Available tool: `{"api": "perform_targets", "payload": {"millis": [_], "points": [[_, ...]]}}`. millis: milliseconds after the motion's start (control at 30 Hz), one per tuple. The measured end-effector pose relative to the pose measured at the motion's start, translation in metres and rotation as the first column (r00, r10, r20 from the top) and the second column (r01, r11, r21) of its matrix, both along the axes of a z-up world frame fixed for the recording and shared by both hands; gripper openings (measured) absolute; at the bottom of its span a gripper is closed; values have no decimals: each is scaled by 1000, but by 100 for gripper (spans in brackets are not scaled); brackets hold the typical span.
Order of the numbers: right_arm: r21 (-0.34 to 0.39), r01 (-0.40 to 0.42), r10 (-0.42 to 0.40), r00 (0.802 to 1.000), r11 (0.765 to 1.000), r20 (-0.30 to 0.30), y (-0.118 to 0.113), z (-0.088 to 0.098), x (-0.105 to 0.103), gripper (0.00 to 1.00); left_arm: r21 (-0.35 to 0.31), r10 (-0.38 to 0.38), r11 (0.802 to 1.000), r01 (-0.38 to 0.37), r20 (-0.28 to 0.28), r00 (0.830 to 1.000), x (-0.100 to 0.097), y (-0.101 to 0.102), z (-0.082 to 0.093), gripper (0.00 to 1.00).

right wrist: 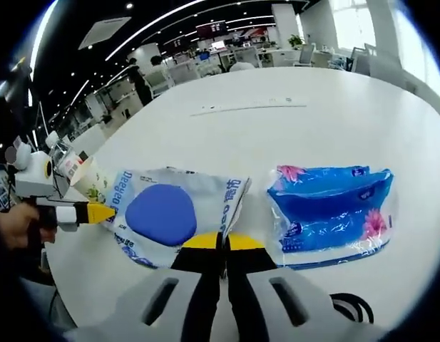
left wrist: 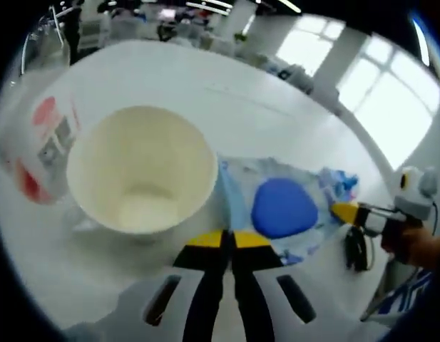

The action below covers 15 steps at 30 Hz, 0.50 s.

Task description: Arrange the tabletop items into an orderly group along one side of the table until the central work area is clear of visible clutter.

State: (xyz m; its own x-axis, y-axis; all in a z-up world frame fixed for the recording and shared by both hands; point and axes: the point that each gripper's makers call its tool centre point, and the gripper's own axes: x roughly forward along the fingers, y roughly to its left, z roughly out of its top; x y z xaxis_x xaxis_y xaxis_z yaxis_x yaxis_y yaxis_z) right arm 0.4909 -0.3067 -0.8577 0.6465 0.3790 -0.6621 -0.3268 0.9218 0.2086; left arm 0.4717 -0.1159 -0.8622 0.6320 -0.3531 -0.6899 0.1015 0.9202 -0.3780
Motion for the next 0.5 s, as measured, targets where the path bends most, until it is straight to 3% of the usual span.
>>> {"api": "perform_targets", "payload": {"millis": [500], "points": [[-19, -19, 20, 1000, 1000, 11, 2, -6, -7, 7, 33, -7, 999, 6, 8, 1000, -1, 2, 1, 3]]}}
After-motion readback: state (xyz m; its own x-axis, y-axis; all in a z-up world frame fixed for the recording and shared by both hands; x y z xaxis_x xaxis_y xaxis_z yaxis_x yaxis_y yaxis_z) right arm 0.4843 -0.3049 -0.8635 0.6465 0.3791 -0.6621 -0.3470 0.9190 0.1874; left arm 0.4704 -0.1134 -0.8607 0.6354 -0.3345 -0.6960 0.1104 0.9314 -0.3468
